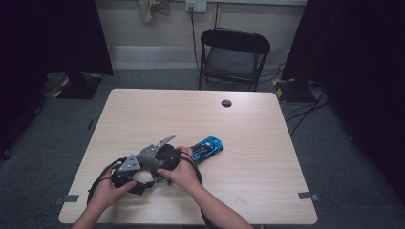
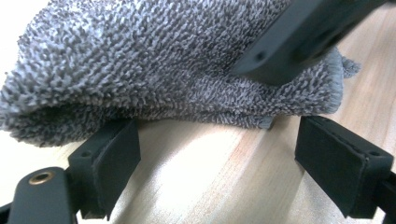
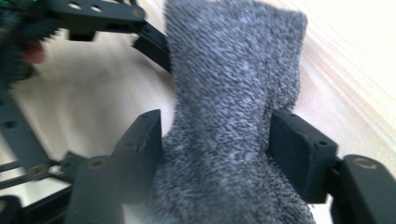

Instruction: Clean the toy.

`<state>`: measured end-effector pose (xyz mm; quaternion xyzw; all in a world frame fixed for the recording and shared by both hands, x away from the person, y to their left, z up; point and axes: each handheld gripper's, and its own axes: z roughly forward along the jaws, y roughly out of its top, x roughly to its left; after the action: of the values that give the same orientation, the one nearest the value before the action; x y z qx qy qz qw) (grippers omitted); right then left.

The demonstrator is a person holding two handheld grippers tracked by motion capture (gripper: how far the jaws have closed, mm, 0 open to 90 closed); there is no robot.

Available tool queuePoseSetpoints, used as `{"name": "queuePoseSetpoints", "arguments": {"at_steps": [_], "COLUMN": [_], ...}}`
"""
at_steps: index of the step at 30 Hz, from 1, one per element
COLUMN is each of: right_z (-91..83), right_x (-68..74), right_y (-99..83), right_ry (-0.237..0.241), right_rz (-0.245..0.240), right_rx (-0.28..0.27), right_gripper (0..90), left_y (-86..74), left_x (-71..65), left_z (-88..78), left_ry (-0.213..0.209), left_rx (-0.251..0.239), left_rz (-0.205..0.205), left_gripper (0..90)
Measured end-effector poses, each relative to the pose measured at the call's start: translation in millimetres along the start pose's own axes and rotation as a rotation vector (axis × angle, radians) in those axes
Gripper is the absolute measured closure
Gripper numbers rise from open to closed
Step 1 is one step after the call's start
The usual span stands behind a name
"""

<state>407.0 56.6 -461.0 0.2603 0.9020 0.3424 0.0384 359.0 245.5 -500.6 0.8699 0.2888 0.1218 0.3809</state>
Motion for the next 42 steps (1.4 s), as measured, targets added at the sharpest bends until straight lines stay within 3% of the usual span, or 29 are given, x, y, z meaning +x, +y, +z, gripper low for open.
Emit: {"name": "queuePoseSetpoints", "arguments": {"at_steps": [5, 9, 12, 13, 15, 16, 20, 28, 33, 37, 42], "right_z": [-20.1, -34.1, -51.7, -51.7, -62.4, -62.4, -77.0, -91.8, -103.0, -106.3, -111.0], "right_x": [-0.2, -8.1, -27.0, -27.0, -42.7, -42.7, -66.7, -90.8, -105.8, -110.9, -117.3], "right_y": [1.2, -2.6, -12.8, -12.8, -22.6, -22.6, -40.5, -61.6, -69.8, -70.4, -71.4], "right_ry": [-0.009, -0.012, -0.039, -0.039, -0.059, -0.059, -0.094, -0.14, -0.157, -0.176, -0.202], "right_rz": [-0.039, -0.035, -0.002, -0.002, 0.034, 0.034, 0.08, 0.129, 0.164, 0.163, 0.152], "right_rx": [-0.014, -0.022, -0.033, -0.033, -0.034, -0.034, -0.046, -0.042, -0.049, -0.033, -0.013], "right_gripper": [30.4, 28.5, 26.6, 26.6, 25.5, 25.5, 24.6, 23.2, 23.2, 23.2, 23.0], "left_y": [0.0, 0.0, 0.0, 0.0, -0.1, -0.1, 1.7, 3.4, 6.1, 10.7, 28.1], "left_x": [0.0, -0.1, -0.2, -0.3, -0.7, -0.8, -2.1, -2.1, 2.2, 2.1, 1.4], "left_z": [0.1, 0.0, -0.1, -0.1, -0.1, -0.1, -0.8, -5.4, -18.2, -29.8, -35.9], "left_ry": [0.0, 0.001, 0.001, 0.002, 0.004, 0.004, 0.008, -0.004, -0.001, 0.0, 0.017], "left_rx": [-0.001, 0.0, 0.001, 0.001, 0.001, 0.001, 0.017, 0.032, 0.003, -0.03, -0.073], "left_rz": [0.0, -0.001, -0.002, -0.002, -0.006, -0.007, -0.008, -0.026, -0.044, -0.054, -0.076], "left_gripper": [13.7, 13.7, 13.7, 13.7, 13.7, 13.7, 14.2, 16.2, 16.9, 17.2, 17.2]}}
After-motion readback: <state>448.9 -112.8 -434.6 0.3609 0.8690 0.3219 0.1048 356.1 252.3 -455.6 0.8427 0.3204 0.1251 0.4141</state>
